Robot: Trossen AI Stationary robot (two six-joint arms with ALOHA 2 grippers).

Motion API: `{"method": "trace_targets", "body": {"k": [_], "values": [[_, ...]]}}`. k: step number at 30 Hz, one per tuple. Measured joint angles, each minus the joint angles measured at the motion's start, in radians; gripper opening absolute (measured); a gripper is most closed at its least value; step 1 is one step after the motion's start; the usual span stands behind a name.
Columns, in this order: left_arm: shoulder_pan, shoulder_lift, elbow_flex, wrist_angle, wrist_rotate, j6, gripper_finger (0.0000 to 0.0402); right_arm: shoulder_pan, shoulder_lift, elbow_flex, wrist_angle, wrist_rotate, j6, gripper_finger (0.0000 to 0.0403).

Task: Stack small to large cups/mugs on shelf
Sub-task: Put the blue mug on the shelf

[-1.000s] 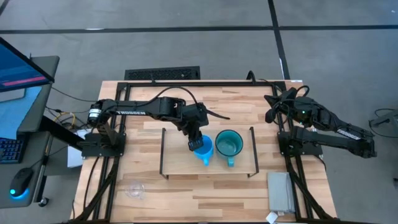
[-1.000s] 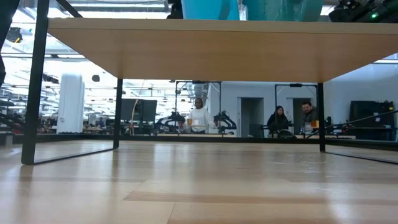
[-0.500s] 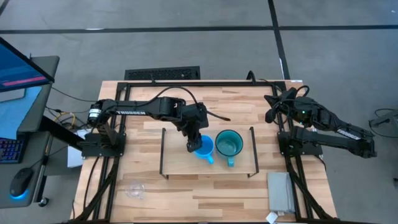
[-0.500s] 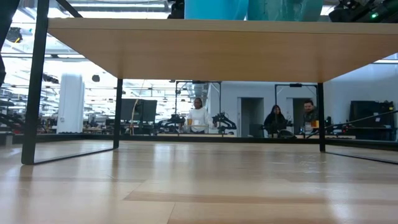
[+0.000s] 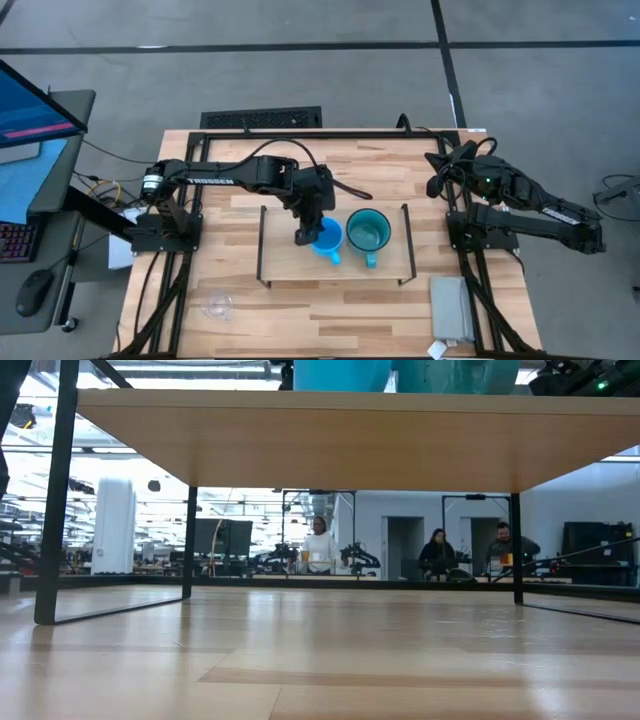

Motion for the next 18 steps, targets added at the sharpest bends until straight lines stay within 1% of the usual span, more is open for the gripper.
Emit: {"method": "trace_targets", "body": {"k": [4,9,13,18], "values": [[0.000,0.000,0.001,0.000,0.000,0.060,0.0103,0.000,0.000,0.000,0.000,0.000,0.000,0.0018],[0.002,0.000,0.001,0.015,0.000,0.048,0.0080,0.000,0.000,0.000,0.000,0.000,0.000,0.0017],[0.002,0.000,0.001,0.019,0.000,0.054,0.0077,0.000,0.000,0.000,0.000,0.000,0.000,0.0019],[0.002,0.000,0.001,0.021,-0.008,0.046,0.0084,0.000,0.000,0.000,0.000,0.000,0.000,0.0017]]}}
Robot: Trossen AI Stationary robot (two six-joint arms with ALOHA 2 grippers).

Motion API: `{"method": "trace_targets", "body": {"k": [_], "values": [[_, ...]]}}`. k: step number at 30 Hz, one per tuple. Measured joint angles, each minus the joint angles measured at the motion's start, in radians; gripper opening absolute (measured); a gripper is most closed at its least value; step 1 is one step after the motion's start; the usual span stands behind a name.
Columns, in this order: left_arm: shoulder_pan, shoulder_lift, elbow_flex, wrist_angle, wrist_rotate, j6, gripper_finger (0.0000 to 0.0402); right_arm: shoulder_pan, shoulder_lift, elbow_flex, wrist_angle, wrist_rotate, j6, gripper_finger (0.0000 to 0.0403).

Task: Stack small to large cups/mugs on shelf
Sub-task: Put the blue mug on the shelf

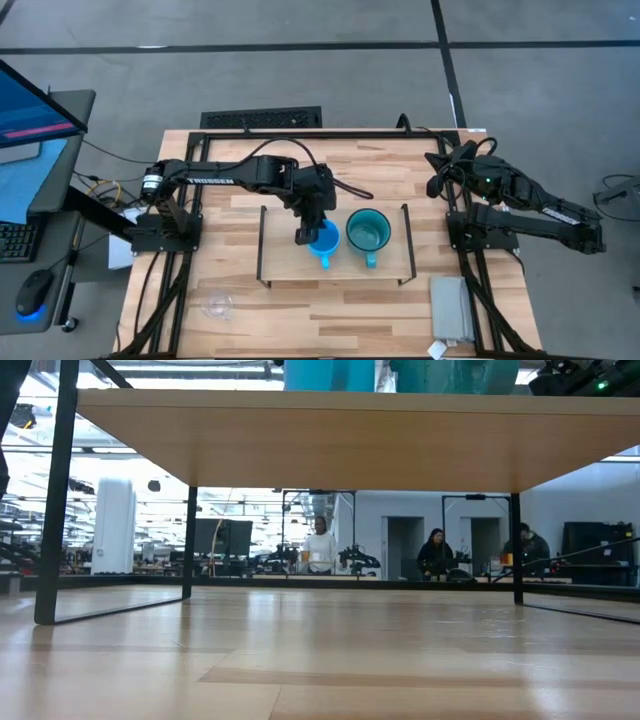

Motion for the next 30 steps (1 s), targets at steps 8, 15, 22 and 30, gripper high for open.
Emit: {"method": "trace_targets", "body": {"k": [8,15,22,30], "values": [[0.000,0.000,0.000,0.002,0.022,-0.038,0.0116,0.000,0.000,0.000,0.000,0.000,0.000,0.0019],[0.000,0.000,0.000,0.001,0.039,-0.071,0.0131,0.000,0.000,0.000,0.000,0.000,0.000,0.0017],[0.000,0.000,0.000,0.002,0.052,-0.089,0.0131,0.000,0.000,0.000,0.000,0.000,0.000,0.0020],[0.001,0.000,0.000,0.002,0.044,-0.083,0.0132,0.000,0.000,0.000,0.000,0.000,0.000,0.0019]]}}
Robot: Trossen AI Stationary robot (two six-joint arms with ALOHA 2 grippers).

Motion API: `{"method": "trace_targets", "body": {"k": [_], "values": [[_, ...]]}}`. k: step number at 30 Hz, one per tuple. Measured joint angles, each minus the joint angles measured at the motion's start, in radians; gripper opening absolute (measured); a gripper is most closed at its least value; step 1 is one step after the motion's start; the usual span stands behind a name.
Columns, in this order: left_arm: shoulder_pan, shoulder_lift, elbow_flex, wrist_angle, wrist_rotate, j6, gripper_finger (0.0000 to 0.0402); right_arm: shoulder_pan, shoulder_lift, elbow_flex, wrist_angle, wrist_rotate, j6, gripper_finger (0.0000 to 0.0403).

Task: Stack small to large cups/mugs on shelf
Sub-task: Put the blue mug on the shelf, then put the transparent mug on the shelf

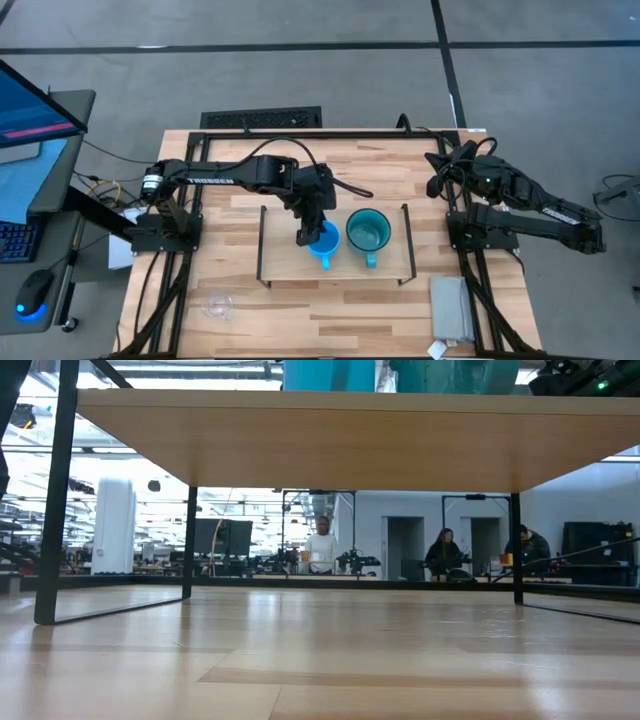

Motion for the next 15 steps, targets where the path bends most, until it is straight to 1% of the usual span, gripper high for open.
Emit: {"method": "trace_targets", "body": {"k": [10,15], "values": [[0.027,-0.005,0.000,0.000,-0.001,0.004,0.0133,0.000,0.000,0.000,0.000,0.000,0.000,0.0018],[0.029,-0.011,0.000,0.000,0.044,0.004,0.0133,0.000,0.000,0.000,0.000,0.003,-0.002,0.0020]]}}
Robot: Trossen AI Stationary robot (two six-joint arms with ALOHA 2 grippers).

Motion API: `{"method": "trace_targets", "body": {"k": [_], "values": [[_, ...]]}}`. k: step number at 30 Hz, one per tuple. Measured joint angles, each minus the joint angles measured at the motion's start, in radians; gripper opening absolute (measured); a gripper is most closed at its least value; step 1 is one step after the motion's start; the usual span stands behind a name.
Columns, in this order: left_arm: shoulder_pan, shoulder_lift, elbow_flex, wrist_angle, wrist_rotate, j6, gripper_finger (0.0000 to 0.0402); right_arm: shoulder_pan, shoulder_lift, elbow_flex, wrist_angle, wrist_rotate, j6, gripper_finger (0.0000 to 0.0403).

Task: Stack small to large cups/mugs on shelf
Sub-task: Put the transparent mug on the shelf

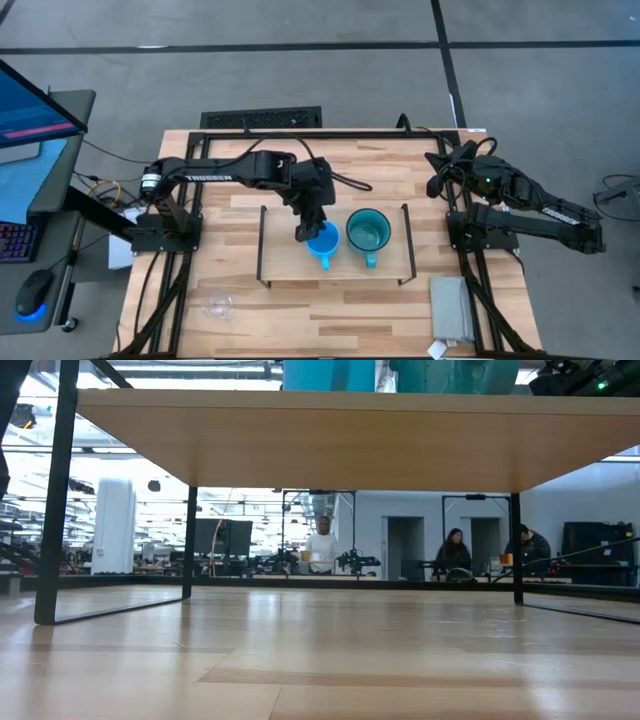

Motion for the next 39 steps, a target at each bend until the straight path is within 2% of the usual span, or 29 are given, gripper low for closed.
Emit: {"method": "trace_targets", "body": {"k": [8,15,18,22,31,34,39], "values": [[0.003,-0.023,0.001,-0.001,0.009,0.001,0.0133,0.000,0.000,0.000,0.000,0.000,-0.007,0.0020],[0.018,-0.024,0.125,-0.084,-0.004,0.066,0.0133,0.000,0.000,0.000,0.000,0.000,-0.007,0.0019],[0.021,-0.025,0.218,-0.123,-0.063,0.103,0.0133,0.000,0.000,0.000,0.000,0.000,-0.007,0.0018],[0.020,-0.025,0.340,-0.173,-0.190,0.159,0.0133,0.000,0.000,0.000,0.000,0.000,-0.007,0.0020],[0.030,-0.026,0.566,-0.185,-0.398,0.293,0.0130,0.000,0.000,0.000,0.000,0.000,-0.007,0.0019],[0.038,-0.060,0.553,-0.175,-0.439,0.296,0.0129,0.000,0.000,0.000,0.000,0.000,-0.007,0.0019],[0.040,-0.124,0.550,-0.194,-0.439,0.288,0.0129,0.000,0.000,0.000,0.000,0.000,-0.007,0.0022]]}}
